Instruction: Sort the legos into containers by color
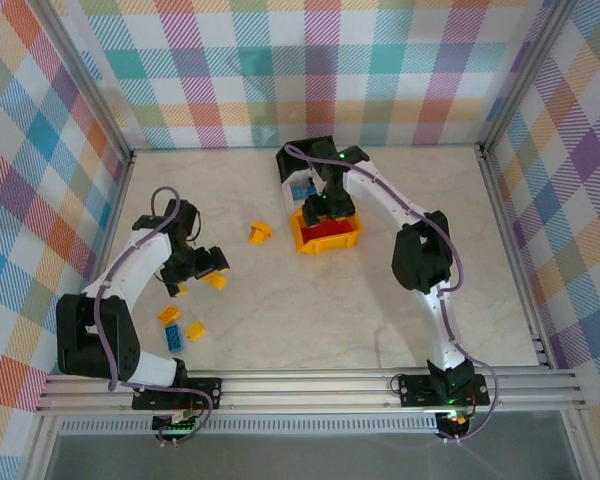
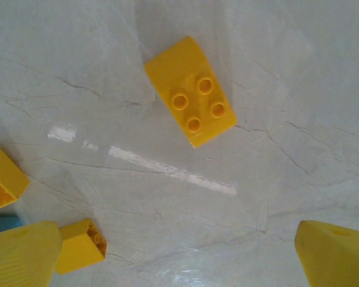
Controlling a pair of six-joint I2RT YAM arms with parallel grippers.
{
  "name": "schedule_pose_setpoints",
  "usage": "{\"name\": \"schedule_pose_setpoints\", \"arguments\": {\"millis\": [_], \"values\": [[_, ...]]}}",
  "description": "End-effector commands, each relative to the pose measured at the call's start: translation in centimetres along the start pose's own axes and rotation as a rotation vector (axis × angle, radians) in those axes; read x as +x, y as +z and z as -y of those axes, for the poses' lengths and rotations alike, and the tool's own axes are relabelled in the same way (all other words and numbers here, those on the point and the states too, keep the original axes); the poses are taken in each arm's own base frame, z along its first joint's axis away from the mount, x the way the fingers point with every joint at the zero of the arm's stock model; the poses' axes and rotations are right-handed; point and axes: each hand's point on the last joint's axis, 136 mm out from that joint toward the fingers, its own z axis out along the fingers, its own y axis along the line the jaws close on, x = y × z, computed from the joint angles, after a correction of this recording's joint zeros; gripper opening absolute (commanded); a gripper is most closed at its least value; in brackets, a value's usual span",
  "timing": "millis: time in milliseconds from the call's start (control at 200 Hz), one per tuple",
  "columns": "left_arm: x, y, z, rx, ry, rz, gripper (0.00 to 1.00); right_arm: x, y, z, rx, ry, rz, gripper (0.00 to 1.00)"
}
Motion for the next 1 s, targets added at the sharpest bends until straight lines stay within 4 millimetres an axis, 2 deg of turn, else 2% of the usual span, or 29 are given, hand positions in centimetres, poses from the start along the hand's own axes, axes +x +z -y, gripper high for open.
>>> {"name": "schedule_pose_setpoints", "arguments": {"millis": [0,140,320,470,650,785,995], "values": [[-0.3,1.5,0.2,0.002,-0.118,-0.017,1.0,0.3,-3.2,-1.0,-0.037,-0.011,0.028,0.73],[-0.6,3.4,1.2,0.041,-0.307,-0.047,1.0,1.1,-4.7,-1.6,-0.073,-0.003,0.053,0.74],[-1.2,5.2,1.5,0.051,-0.536,-0.045,1.0,2.3,-5.8,-2.4,-0.108,-0.001,0.069,0.74],[-1.5,6.6,1.1,0.02,-0.638,-0.043,0.98,3.0,-6.7,-2.5,-0.119,0.003,0.088,0.73],[-1.7,8.1,0.5,-0.025,-0.673,-0.042,0.94,3.7,-7.3,-2.7,-0.133,0.007,0.095,0.73],[-2.0,8.6,0.0,-0.046,-0.684,-0.038,0.87,4.1,-7.5,-3.1,-0.151,0.012,0.091,0.73],[-1.9,9.1,-0.5,-0.059,-0.665,-0.051,0.67,4.2,-7.6,-3.2,-0.152,0.012,0.096,0.72]]}}
